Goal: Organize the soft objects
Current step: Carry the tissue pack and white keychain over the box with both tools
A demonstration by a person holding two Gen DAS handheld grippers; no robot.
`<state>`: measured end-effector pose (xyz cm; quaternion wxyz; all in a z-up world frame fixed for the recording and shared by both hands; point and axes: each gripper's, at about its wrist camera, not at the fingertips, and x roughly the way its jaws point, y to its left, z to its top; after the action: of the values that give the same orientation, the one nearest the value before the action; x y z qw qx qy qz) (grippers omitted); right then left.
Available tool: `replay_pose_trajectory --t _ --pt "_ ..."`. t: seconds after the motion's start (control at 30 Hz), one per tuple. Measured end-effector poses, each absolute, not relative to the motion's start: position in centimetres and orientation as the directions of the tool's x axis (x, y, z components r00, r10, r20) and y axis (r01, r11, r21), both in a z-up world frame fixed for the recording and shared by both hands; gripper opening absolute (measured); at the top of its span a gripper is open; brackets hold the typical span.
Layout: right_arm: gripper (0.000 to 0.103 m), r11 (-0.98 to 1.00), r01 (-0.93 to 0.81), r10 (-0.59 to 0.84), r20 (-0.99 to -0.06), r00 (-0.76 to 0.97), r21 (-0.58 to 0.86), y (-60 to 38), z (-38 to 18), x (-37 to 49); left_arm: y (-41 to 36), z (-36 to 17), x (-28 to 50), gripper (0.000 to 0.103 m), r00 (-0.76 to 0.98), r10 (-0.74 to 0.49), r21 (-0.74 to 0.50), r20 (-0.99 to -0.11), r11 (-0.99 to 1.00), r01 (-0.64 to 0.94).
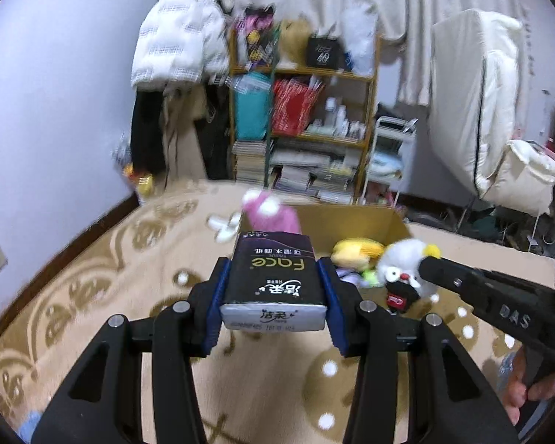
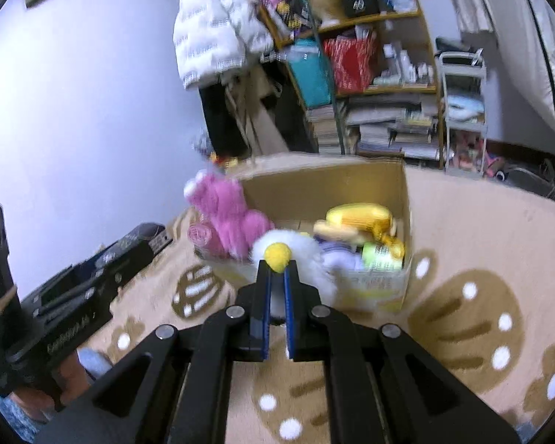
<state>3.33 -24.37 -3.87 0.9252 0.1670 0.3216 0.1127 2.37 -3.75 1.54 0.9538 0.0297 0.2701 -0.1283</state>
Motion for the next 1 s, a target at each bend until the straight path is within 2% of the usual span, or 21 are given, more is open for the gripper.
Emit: replay_pose_trajectory --t 0.13,0.5,1.0 --pt "0.007 0.919 -0.099 0.297 -0.505 0.811 0.382 -25.1 -2.1 4.0 -5.4 3.0 2.4 0.045 0.847 -0.268 0.013 -0.460 0.951 0.308" --pt "0.008 0.940 -0.097 0.242 -0.436 0.867 0.328 -26.5 1.2 6.9 -8.5 4.3 5.9 0.045 0.859 -0.288 0.049 -0.424 0.939 0.339" --pt "0.008 0.945 -0.093 0.235 -0.451 0.861 0.315 -27.9 0.4 9.3 -10.3 1.6 10.4 0.045 0.798 -0.296 0.010 -0.526 0.936 0.353"
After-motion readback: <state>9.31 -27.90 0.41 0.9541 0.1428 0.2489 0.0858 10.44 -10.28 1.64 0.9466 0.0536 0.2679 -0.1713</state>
